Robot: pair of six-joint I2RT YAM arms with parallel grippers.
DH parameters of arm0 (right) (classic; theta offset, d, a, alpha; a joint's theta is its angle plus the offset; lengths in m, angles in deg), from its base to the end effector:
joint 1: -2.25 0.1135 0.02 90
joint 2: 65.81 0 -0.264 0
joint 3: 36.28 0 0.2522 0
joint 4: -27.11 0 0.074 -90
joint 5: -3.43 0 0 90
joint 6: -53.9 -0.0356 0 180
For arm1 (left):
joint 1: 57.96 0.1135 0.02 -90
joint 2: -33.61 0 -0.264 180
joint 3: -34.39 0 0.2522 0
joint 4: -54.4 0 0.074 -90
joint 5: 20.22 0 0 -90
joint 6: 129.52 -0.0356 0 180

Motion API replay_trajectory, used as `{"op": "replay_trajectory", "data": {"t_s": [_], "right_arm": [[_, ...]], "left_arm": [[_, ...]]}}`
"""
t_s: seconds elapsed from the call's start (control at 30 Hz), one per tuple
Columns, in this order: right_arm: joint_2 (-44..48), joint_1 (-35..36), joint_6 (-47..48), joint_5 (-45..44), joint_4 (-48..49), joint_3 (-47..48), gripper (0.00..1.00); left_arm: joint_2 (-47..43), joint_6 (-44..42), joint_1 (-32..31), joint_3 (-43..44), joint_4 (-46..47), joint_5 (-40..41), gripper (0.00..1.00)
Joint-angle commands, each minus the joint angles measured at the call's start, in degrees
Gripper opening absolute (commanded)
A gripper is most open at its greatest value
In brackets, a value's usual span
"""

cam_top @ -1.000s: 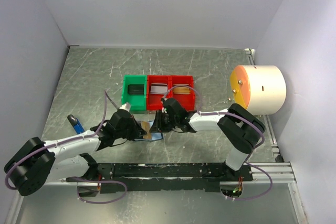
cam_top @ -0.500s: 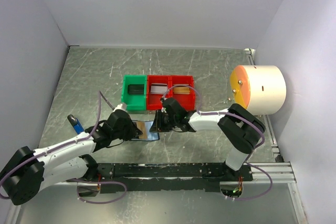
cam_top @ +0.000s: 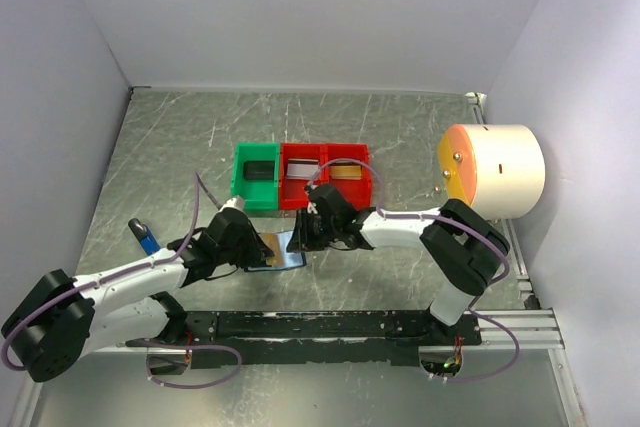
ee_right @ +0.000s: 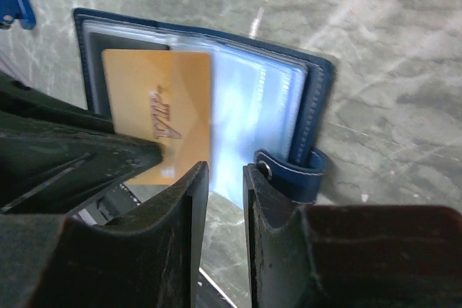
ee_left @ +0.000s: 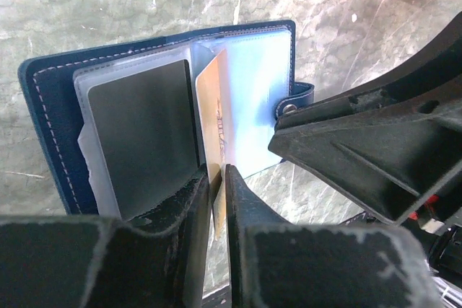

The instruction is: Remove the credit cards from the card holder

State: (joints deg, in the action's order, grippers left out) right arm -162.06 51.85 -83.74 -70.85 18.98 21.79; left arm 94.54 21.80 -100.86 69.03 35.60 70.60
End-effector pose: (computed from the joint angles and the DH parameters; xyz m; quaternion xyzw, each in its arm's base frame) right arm 0.2012 0.2513 0.1417 -0.0666 0.9185 0.3605 0.1484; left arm 0.1434 -0.1325 0.1549 -0.1506 0.9118 -0.2974 0.2398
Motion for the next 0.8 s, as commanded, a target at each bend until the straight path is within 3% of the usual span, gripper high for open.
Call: {"op": "replay_trajectory", "data": {"t_s": [0.0,0.13,0.27,0.57,0.77], "right_arm": [[1.81,0.0,1.93,2.39,-0.64,3.37,0.27],[-0.29,0.21,2.03,5.9,1.29,4.97,0.27],[-4.25,0.65,2.1,7.05,1.66,6.02,0.27],[-4.78,0.59,1.99,-3.97,-6.09,4.03,0.27],[-2.34,0.59,2.14,-3.54,-5.61,3.21,0.27]], "left_arm": [[0.18,0.43,0.12,-0.9,3.89,-1.78,0.23],[-1.24,0.93,0.09,-1.34,3.37,-1.26,0.22],[-3.19,0.78,0.13,-1.0,1.0,0.3,0.14],[-6.35,-0.95,0.14,3.27,-10.21,5.54,0.07],[-8.46,-1.66,0.14,7.6,-20.23,11.26,0.07]]}}
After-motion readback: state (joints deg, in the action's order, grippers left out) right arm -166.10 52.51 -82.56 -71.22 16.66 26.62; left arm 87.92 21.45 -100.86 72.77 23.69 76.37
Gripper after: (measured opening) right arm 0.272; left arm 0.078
